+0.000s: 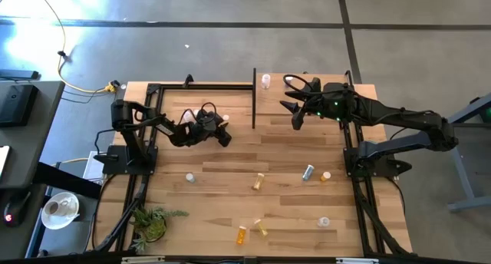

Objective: Pick and place medicine bottles onto shelf by color
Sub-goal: Put the top yellow pill bottle on the shelf

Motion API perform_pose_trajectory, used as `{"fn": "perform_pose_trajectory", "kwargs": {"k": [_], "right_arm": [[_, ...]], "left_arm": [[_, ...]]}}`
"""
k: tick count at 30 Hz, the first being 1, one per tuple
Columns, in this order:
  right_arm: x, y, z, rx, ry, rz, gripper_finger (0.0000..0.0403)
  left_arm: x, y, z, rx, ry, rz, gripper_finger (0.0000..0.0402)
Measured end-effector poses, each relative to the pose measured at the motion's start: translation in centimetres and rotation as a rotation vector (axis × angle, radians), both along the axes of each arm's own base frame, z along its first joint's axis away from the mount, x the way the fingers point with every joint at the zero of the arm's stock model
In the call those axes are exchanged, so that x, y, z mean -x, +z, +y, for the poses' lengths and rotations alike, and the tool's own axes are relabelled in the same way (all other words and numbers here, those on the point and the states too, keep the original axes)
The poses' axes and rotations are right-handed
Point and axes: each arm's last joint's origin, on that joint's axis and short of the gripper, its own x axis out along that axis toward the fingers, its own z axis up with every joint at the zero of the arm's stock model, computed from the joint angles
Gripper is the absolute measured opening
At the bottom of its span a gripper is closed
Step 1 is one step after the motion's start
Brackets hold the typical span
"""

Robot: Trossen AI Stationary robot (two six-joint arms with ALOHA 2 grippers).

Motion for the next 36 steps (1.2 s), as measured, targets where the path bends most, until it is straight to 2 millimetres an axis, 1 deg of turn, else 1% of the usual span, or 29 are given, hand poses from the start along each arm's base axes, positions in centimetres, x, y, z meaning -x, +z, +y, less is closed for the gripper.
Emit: {"fn": "perform_pose_trajectory", "kwargs": {"k": [6, 10, 14, 19, 23, 29, 36], "right_arm": [[0.0, 0.0, 0.0, 0.0, 0.0, 0.0, 0.017], [0.0, 0.0, 0.0, -0.01, 0.002, 0.0, 0.017], [0.1, -0.3, 0.0, -0.022, 0.003, 0.026, 0.017], [0.2, -0.6, 0.3, -0.047, 0.018, 0.056, 0.017], [-0.1, -0.6, 1.2, -0.059, 0.094, 0.052, 0.017], [-0.7, -0.8, 3.2, -0.068, 0.204, 0.061, 0.017], [-3.0, -2.3, 5.4, -0.077, 0.301, 0.098, 0.017]], "left_arm": [[-0.3, 0.0, -0.2, 0.037, -0.073, -0.022, 0.0082], [-0.5, 0.3, -0.8, 0.063, -0.133, -0.032, 0.0083], [-0.7, 1.1, -1.7, 0.093, -0.223, -0.049, 0.0083], [-1.0, 2.3, -3.5, 0.125, -0.327, -0.049, 0.0083], [-1.1, 3.3, -5.1, 0.14, -0.413, -0.063, 0.0083], [-1.6, 4.9, -7.2, 0.136, -0.531, -0.081, 0.0083], [-3.3, 6.8, -9.3, 0.118, -0.638, -0.023, 0.0083]]}}
